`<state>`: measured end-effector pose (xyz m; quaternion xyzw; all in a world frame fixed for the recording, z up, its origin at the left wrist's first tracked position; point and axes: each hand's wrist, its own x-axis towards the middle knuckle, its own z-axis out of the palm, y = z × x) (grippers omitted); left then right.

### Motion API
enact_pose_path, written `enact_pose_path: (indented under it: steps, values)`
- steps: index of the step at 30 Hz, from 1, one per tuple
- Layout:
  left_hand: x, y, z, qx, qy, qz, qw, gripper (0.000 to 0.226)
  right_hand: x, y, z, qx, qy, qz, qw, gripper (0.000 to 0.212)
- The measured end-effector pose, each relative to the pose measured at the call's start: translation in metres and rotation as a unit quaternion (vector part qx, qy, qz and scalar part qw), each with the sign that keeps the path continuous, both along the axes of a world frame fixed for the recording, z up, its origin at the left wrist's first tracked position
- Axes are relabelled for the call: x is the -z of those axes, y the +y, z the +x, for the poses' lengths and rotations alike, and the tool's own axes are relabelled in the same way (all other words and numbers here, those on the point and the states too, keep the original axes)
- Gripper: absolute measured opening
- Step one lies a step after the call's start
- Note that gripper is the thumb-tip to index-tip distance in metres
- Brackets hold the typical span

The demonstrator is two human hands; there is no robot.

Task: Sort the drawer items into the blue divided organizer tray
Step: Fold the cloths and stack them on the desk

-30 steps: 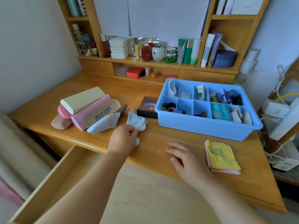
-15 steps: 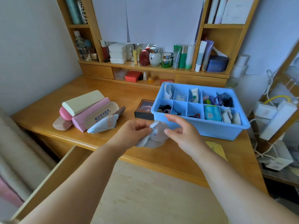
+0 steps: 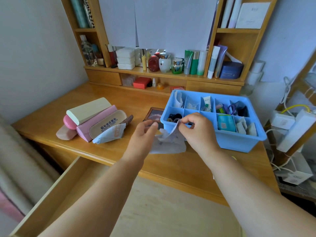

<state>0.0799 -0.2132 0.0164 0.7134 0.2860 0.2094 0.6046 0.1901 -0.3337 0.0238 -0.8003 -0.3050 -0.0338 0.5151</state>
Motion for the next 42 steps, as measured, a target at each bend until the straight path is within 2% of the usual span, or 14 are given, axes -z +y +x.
enact_pose_path:
  steps: [2, 4, 6, 8, 12, 16, 20, 23, 25, 28, 31, 34, 38, 42]
  values:
    - [0.005, -0.003, -0.003, 0.013, -0.015, 0.011, 1.0, 0.042, -0.008, 0.001, 0.002, 0.006, 0.046, 0.007, 0.999, 0.013]
    - [0.01, -0.009, -0.005, 0.056, 0.001, 0.127, 0.99, 0.035, -0.017, 0.003, 0.002, -0.002, 0.107, 0.021, 0.994, 0.016]
    - [0.01, -0.011, -0.007, 0.027, -0.001, 0.23, 0.973, 0.014, -0.029, 0.001, 0.001, -0.025, 0.155, 0.039, 0.987, 0.017]
    - [0.006, -0.006, -0.006, -0.009, -0.019, 0.213, 0.977, 0.014, -0.035, -0.003, 0.002, -0.047, 0.184, 0.064, 0.98, 0.017]
    - [-0.016, 0.008, -0.011, -0.01, -0.028, 0.138, 0.99, 0.012, -0.048, -0.024, 0.007, -0.048, 0.155, 0.076, 0.984, 0.017]
    - [-0.034, 0.014, -0.014, -0.018, -0.012, 0.155, 0.988, 0.015, -0.053, -0.04, 0.014, -0.048, 0.149, 0.08, 0.984, 0.017]
    - [-0.049, 0.002, -0.016, -0.02, -0.086, 0.111, 0.99, 0.01, -0.055, -0.051, 0.013, -0.061, 0.106, 0.07, 0.99, 0.02]
    - [-0.049, -0.006, -0.025, -0.008, -0.121, 0.16, 0.98, 0.014, -0.051, -0.065, 0.006, -0.074, 0.095, 0.077, 0.99, 0.017]
    - [-0.039, -0.009, -0.037, 0.022, -0.12, 0.191, 0.974, 0.014, -0.037, -0.078, -0.003, -0.091, 0.093, 0.05, 0.99, 0.015]
    - [-0.014, -0.011, -0.057, 0.083, -0.035, 0.248, 0.965, 0.015, -0.003, -0.097, -0.019, -0.114, 0.127, -0.053, 0.984, 0.013]
    - [0.009, -0.01, -0.067, 0.145, 0.079, 0.236, 0.958, 0.019, 0.029, -0.106, -0.031, -0.113, 0.147, -0.168, 0.968, 0.011]
    - [0.02, -0.005, -0.065, 0.144, 0.126, 0.217, 0.957, 0.019, 0.045, -0.105, -0.037, -0.082, 0.159, -0.197, 0.964, 0.018]
    - [0.024, 0.005, -0.044, 0.098, 0.112, 0.214, 0.965, 0.012, 0.048, -0.091, -0.027, -0.005, 0.07, -0.196, 0.978, 0.021]
    - [0.033, 0.013, -0.011, 0.079, 0.137, 0.282, 0.946, 0.012, 0.047, -0.071, -0.011, 0.05, -0.06, -0.295, 0.952, 0.021]
